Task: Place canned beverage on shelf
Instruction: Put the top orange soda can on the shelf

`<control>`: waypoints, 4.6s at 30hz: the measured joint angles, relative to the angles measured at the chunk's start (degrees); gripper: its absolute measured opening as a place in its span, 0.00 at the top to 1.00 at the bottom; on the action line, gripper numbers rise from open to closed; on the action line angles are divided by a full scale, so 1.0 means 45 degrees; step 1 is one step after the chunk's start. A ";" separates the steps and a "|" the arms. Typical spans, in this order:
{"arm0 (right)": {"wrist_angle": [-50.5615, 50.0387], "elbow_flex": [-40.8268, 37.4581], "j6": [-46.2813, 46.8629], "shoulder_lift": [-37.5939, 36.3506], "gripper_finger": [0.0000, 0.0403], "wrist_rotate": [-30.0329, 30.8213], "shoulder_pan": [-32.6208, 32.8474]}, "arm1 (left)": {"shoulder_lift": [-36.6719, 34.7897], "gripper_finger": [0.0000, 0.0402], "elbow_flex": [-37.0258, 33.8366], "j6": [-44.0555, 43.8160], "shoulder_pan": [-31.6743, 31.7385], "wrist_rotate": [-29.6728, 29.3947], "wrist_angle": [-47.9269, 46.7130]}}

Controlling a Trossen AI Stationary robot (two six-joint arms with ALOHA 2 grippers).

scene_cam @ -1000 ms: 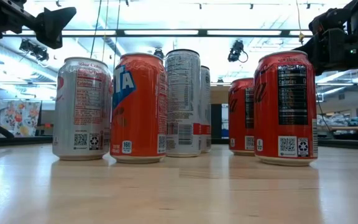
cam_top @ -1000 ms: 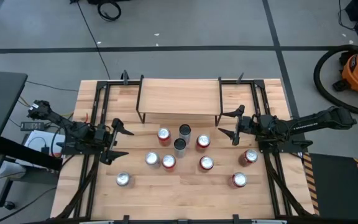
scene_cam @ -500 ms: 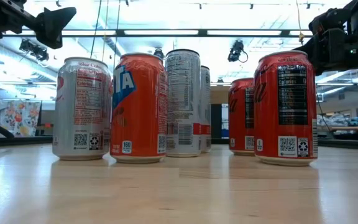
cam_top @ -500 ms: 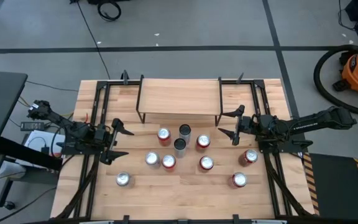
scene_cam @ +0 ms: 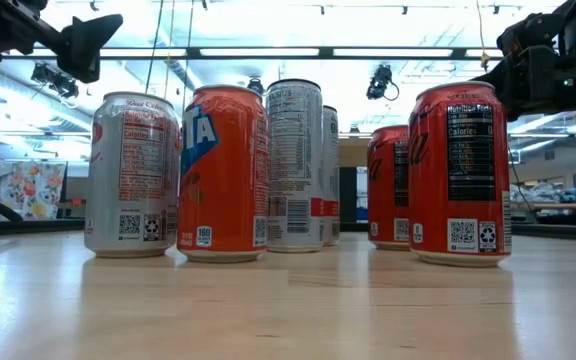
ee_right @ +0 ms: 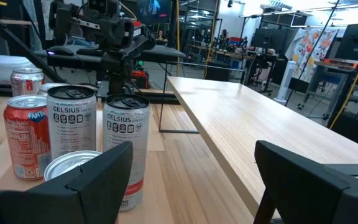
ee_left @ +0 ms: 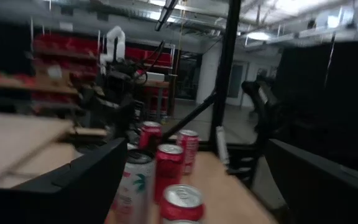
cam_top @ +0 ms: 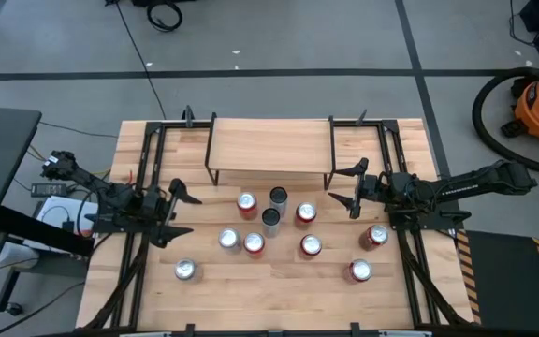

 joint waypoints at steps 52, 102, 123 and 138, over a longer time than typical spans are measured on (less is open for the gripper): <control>0.4973 0.0005 0.6372 0.0092 0.14 0.0045 -0.0105 | 0.2187 0.03 0.1643 -0.1226 0.0637 -0.2996 0.0511; -0.3781 0.5357 0.1700 0.3653 0.14 0.4711 0.2842 | 1.5830 0.03 1.4369 -0.0285 0.5893 0.2134 -1.4115; -0.3797 0.5357 0.2037 0.3755 0.14 0.4578 0.2842 | 1.7545 0.03 1.4377 -0.2002 0.6157 0.2265 -1.4382; -0.3622 0.5353 0.2035 0.3760 0.14 0.4582 0.2837 | 1.7936 0.25 1.4382 -0.3353 0.6194 0.2119 -1.4561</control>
